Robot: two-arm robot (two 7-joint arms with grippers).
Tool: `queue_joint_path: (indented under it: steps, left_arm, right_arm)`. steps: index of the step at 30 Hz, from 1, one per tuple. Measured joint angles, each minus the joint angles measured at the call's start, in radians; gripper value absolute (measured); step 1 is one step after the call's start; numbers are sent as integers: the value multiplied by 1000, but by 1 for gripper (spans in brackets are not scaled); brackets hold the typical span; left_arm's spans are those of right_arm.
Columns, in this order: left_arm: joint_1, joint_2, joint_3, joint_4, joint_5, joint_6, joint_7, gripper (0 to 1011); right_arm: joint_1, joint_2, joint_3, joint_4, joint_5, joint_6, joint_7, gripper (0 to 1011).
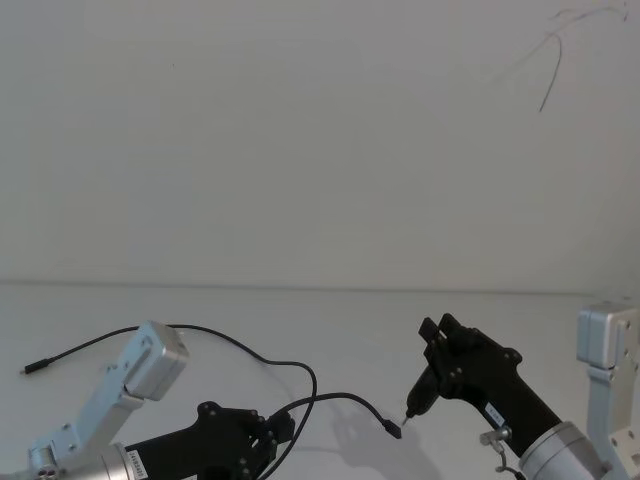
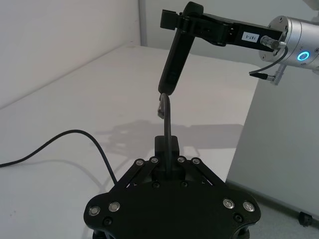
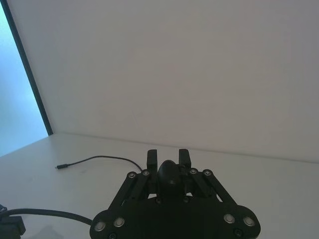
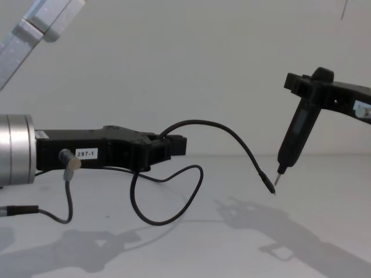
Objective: Pick up the data cable with the one hand.
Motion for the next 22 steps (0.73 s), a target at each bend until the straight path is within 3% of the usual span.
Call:
queue_joint_path:
  steps: [7,22]
  left_arm:
    - [0,0,0,0,0,0,0,35]
    - [0,0,0,0,0,0,0,35]
  right_arm:
    - [2,5,-1,0,-11,-9,-9,251]
    - [-22,44,-11,-31,-108,-38,-40,251]
